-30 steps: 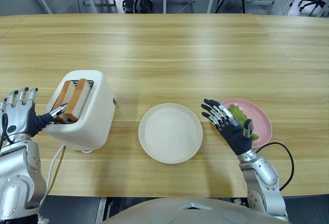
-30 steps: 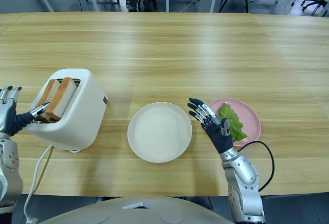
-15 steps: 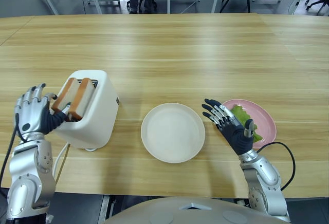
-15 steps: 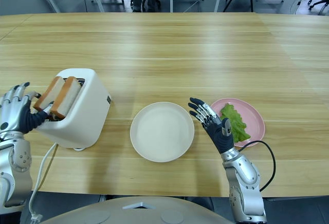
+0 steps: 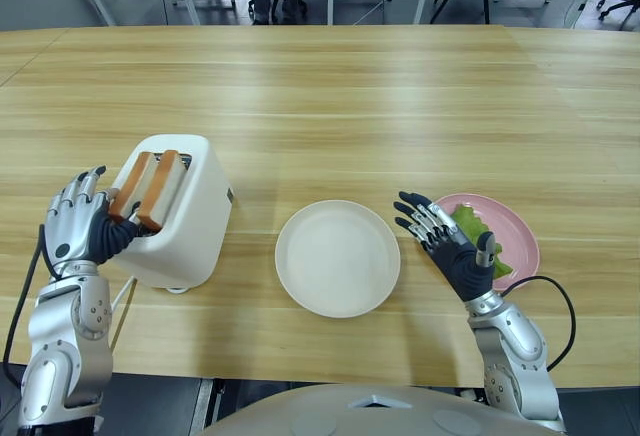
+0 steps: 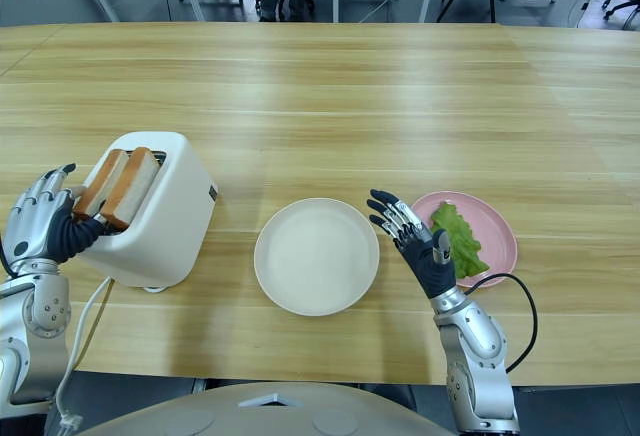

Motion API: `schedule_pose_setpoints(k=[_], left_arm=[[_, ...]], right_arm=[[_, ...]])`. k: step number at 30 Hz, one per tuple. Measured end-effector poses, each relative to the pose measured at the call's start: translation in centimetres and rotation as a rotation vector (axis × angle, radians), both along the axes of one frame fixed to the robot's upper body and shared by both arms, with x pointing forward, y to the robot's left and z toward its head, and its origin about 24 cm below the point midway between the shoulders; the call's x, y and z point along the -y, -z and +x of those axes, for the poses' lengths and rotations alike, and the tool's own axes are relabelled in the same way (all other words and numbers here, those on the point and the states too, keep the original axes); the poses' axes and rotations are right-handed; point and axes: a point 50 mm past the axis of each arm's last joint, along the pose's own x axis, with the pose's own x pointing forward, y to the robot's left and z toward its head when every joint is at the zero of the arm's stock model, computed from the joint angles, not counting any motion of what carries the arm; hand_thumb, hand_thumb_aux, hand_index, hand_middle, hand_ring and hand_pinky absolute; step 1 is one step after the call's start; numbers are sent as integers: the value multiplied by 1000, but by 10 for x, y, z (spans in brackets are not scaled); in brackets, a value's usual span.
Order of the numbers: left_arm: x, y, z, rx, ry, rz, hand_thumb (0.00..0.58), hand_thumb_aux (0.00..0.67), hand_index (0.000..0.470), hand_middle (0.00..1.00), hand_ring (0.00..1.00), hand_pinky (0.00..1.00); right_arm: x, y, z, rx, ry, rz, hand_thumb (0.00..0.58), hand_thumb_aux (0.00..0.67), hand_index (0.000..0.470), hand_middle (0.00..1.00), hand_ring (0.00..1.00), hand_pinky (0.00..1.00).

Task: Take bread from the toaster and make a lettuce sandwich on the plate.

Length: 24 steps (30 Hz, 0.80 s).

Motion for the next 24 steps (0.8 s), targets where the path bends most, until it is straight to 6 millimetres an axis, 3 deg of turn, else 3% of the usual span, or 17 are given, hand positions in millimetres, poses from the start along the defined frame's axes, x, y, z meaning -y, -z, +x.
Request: schedule_pose_setpoints(k=[1,2,3,4,5,6,12,17,20,24], left_arm=[[0,0,0,11,0,-1,580,670,460,0,0,0],[0,-1,0,26,0,-7,580,670,460,94,94,94],[-1,-2,0,44,-3,-12,580,670,460,94,94,94],[-2,-4,-1,72,-6,-24,580,670,460,631,631,631],[-3,-9,-1,115,-7,-36,580,670,460,631,631,631],[-3,-14,1,158,-1,-42,580,670,460,1000,1000,1000],[-5,-31,-1,325,35,-72,580,670,460,1000,1000,1000],[-5,-40,-2,430,57,-117,580,670,460,1000,1000,1000],[-8,-44,-4,475,58,-142,580,670,460,1000,1000,1000],[-12,-51,-7,544,59,-168,580,670,460,1000,1000,1000]], right_arm=[[0,0,0,4,0,-1,0,0,0,0,0,0],[0,-1,1,9,4,-5,0,0,0,0,0,0],[0,-1,1,12,13,-13,0,0,0,0,0,0],[1,-1,3,22,36,-48,0,0,0,0,0,0],[3,-1,8,39,78,-101,0,0,0,0,0,0],[7,-2,12,54,123,-143,0,0,0,0,0,0],[36,-17,34,236,389,-573,0,0,0,0,0,0],[76,-26,48,515,480,-1321,0,0,0,0,0,0],[102,-14,50,548,508,-1579,0,0,0,0,0,0],[119,10,43,586,449,-1772,0,0,0,0,0,0]])
